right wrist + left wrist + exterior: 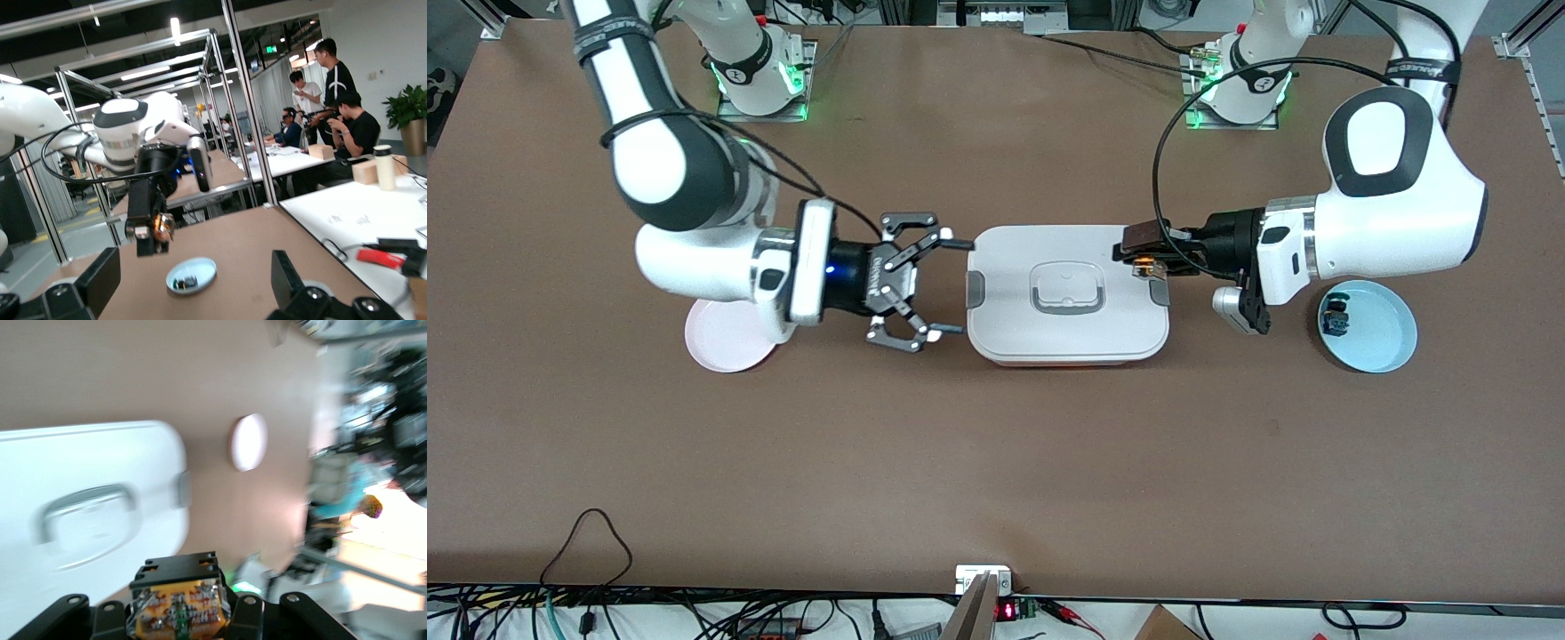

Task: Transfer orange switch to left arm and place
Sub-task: 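Open the right gripper and pull back while the left gripper carries switch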

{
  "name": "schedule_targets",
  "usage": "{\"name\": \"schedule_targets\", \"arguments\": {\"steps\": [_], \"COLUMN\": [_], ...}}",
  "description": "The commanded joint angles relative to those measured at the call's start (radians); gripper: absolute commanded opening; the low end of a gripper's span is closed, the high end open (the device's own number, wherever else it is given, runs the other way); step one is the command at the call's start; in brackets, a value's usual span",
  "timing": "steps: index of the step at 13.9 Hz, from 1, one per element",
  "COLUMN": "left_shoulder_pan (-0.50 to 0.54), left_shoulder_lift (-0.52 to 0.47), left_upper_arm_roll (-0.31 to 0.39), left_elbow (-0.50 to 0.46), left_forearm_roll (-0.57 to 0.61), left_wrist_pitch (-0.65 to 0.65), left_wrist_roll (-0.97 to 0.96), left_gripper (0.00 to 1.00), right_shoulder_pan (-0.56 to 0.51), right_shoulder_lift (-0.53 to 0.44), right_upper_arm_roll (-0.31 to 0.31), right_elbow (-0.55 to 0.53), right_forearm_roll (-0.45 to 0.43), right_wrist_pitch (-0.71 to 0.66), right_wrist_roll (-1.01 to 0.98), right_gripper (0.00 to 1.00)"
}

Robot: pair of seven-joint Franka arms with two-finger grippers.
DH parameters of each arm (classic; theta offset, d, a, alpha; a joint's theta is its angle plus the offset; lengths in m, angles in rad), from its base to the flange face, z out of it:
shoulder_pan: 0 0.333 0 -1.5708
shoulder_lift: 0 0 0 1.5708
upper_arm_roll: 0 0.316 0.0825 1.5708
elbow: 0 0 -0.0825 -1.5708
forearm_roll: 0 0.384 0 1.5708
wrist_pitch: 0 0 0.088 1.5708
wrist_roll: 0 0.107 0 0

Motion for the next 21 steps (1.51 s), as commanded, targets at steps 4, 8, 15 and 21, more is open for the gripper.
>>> {"name": "schedule_targets", "arguments": {"steps": [4,8,15,21], "left_shoulder_pan": [0.034,0.054,0.247,0.442], "left_shoulder_lift": [-0.003,0.006,0.073,0.17], "left_upper_arm_roll": [-0.01,-0.005,-0.005,-0.004], "left_elbow": [0.036,0.02,-0.105,-0.188], "left_forearm_roll": [0.578,0.848,1.108,1.224], "left_wrist_pitch": [-0.203,-0.248,-0.08,0.262], "left_wrist_roll": [0.01,0.143,0.669,1.268], "left_gripper": [0.14,0.15,0.15,0.17], "right_shoulder_pan": [-0.055,-0.056,-0.104,-0.11], "right_shoulder_lift": [-0.072,-0.094,-0.132,-0.16], "right_upper_arm_roll": [-0.065,-0.071,-0.088,-0.108], "right_elbow": [-0.056,-0.055,-0.053,-0.048], "right_forearm_roll": [-0.29,-0.495,-0.95,-1.417], "right_wrist_pitch": [-0.05,-0.05,-0.16,-0.301], "right_wrist_roll": [0.319,0.65,1.17,1.576], "right_gripper": [1.0,1.0,1.0,1.0]}}
